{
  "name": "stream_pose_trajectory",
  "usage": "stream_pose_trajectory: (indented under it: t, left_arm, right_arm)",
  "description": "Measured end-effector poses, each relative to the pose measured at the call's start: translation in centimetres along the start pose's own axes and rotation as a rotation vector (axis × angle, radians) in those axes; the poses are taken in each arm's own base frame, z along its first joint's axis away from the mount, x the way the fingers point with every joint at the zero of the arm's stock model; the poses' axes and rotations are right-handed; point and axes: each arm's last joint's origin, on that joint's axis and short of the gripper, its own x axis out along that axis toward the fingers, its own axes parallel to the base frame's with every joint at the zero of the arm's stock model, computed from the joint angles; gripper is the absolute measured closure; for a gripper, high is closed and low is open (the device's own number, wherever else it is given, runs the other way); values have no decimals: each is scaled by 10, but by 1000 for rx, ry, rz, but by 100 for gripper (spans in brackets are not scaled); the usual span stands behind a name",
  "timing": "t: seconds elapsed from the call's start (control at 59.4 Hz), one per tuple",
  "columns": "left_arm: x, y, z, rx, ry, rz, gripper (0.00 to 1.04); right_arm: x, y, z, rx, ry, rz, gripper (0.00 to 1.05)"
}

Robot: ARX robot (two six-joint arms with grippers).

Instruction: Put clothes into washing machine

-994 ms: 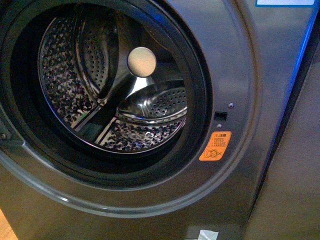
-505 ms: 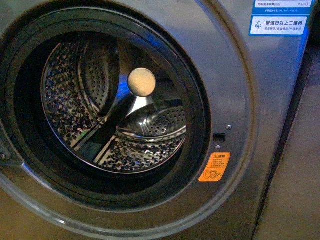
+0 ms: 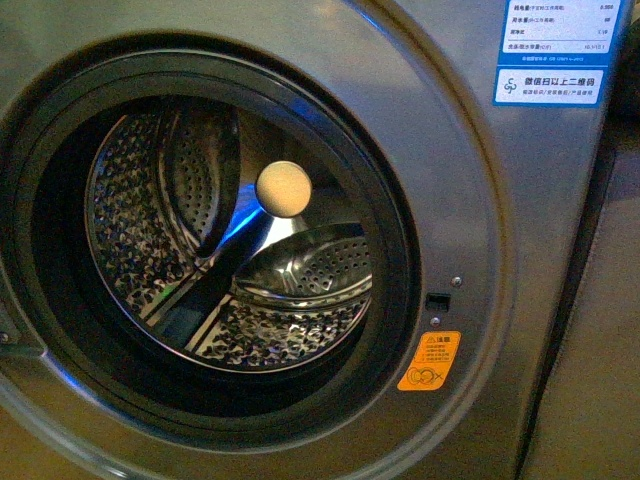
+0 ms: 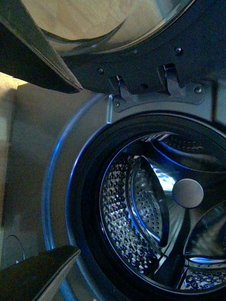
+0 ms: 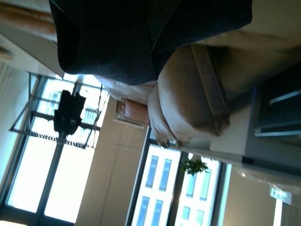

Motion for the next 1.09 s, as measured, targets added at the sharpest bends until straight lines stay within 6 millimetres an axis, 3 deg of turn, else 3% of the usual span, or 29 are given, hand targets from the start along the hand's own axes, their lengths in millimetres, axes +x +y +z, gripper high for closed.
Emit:
stream_pose_trajectory:
  t: [0.051, 0.118, 0.286, 0.387, 0.488, 0.623, 0.926, 1.095]
  left_arm:
    - [0, 0, 0, 0, 0, 0, 7]
    - [0, 0, 0, 0, 0, 0, 7]
    - [0, 0, 0, 0, 0, 0, 7]
    - [0, 0, 0, 0, 0, 0, 7]
    - [0, 0, 0, 0, 0, 0, 7]
    - [0, 0, 0, 0, 0, 0, 7]
    - [0, 0, 0, 0, 0, 0, 7]
    - [0, 0, 0, 0, 0, 0, 7]
  right_arm:
    - [11, 15, 13, 22, -25, 23, 99]
    - [31, 49, 32, 81, -54, 84, 99]
    - [58, 122, 50, 197, -65, 213, 99]
    - [67, 166, 57, 245, -60, 289, 99]
    - [71, 221, 68, 298, -56, 387, 99]
    - [72, 268, 78, 346, -63, 475, 99]
    - [64, 336, 71, 408, -23, 635, 99]
    - [62, 345, 67, 411, -8, 662, 99]
